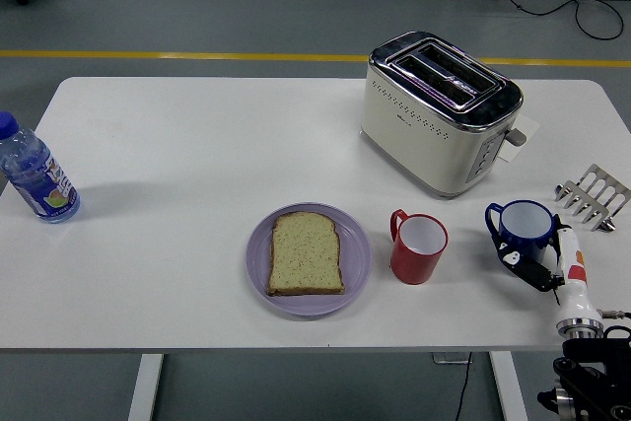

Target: Pick up the cup,pour liquid into bread,place the cup on the desk

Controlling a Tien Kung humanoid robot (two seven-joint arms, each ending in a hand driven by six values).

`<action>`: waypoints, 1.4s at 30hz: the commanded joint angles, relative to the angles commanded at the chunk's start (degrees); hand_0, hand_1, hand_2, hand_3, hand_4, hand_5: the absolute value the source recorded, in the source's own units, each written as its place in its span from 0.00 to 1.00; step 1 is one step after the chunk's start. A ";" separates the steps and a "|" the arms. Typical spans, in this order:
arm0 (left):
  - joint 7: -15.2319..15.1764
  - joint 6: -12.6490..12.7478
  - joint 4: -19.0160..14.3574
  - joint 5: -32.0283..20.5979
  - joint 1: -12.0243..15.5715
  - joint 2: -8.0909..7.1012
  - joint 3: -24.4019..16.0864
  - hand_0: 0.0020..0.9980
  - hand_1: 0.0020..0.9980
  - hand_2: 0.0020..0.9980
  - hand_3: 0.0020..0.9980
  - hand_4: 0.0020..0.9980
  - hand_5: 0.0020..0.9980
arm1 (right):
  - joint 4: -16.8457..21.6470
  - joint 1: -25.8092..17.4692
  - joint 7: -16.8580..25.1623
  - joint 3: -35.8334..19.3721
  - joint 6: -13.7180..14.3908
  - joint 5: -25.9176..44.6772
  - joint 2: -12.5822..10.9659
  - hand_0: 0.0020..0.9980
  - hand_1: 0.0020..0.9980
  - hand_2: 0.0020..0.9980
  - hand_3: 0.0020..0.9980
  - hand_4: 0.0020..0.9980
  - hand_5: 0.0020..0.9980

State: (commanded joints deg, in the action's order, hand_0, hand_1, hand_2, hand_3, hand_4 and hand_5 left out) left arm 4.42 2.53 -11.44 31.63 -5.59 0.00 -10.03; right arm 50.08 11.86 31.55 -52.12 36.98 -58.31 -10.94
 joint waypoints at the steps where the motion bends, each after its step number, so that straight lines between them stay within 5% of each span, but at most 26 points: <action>1: 0.00 0.00 0.00 -0.01 0.04 0.00 0.04 0.64 0.65 0.66 0.55 0.32 0.84 | -0.02 -0.05 -0.02 -0.02 0.00 -0.02 0.02 0.54 0.48 0.58 0.67 0.63 0.13; 7: -0.01 0.00 0.03 -0.09 0.30 0.00 0.50 0.64 0.65 0.66 0.55 0.32 0.84 | -0.13 -0.46 0.01 -0.13 0.00 -0.34 -0.02 0.56 0.49 0.58 0.70 0.67 0.14; 8: -0.01 0.00 0.03 -0.07 0.33 0.00 0.54 0.64 0.65 0.66 0.55 0.32 0.84 | -0.10 -0.54 -0.04 -0.20 0.00 -0.47 -0.04 0.61 0.51 0.63 0.81 0.79 0.19; 13: -0.03 0.00 0.05 -0.11 0.46 0.00 0.75 0.64 0.65 0.66 0.55 0.32 0.84 | -0.11 -0.77 -0.96 -0.41 0.00 -1.32 -0.14 0.61 0.51 0.63 0.81 0.79 0.19; 14: -0.03 -0.01 0.04 -0.12 0.50 0.00 0.80 0.64 0.65 0.66 0.55 0.32 0.84 | -0.20 -0.82 -1.28 -0.45 0.00 -1.47 -0.15 0.70 0.56 0.70 0.90 0.84 0.18; 19: -0.02 -0.01 0.06 -0.24 0.67 0.00 0.94 0.64 0.65 0.66 0.55 0.32 0.84 | -0.36 -0.93 -2.52 -0.59 -0.03 -2.46 -0.14 0.70 0.56 0.70 0.90 0.84 0.18; 20: -0.02 0.00 0.07 -0.25 0.70 0.00 0.98 0.64 0.65 0.66 0.55 0.32 0.84 | -0.36 -0.94 -2.88 -0.63 -0.13 -2.72 -0.12 0.79 0.60 0.76 0.95 0.89 0.17; 42: 0.00 -0.04 0.03 0.16 0.17 0.00 0.01 0.64 0.65 0.66 0.55 0.32 0.84 | 2.68 -1.69 -2.61 -4.65 -0.91 -6.61 0.01 0.94 0.76 0.93 1.00 0.93 0.09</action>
State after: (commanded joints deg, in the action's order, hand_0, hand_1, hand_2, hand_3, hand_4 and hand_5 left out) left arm 4.41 2.48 -11.41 31.79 -5.42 0.00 -10.02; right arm 52.75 10.16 28.94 -56.77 36.06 -64.91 -10.93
